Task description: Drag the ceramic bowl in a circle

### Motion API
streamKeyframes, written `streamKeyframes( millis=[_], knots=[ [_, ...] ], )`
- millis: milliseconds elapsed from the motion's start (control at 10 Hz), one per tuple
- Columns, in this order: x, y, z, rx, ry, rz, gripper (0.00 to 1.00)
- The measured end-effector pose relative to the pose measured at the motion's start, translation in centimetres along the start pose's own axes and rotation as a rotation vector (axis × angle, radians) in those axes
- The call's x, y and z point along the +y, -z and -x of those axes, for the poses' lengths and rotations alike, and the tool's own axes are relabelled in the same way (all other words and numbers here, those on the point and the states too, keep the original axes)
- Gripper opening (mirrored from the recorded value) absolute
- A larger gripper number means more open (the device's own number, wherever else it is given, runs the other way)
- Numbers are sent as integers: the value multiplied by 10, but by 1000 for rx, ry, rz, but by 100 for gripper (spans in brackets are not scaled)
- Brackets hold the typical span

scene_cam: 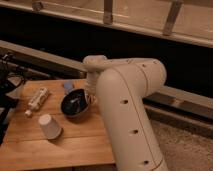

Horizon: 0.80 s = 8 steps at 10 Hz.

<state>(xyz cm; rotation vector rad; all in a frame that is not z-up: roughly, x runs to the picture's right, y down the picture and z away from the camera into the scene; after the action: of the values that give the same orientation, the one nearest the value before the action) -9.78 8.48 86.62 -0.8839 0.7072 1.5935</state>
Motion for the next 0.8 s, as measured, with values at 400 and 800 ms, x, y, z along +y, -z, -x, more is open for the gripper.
streamKeyframes(
  millis=[400,800],
  knots=[
    [-10,1,-6,0,2,-10,25],
    [5,0,-9,1,11,-19,25]
  ],
)
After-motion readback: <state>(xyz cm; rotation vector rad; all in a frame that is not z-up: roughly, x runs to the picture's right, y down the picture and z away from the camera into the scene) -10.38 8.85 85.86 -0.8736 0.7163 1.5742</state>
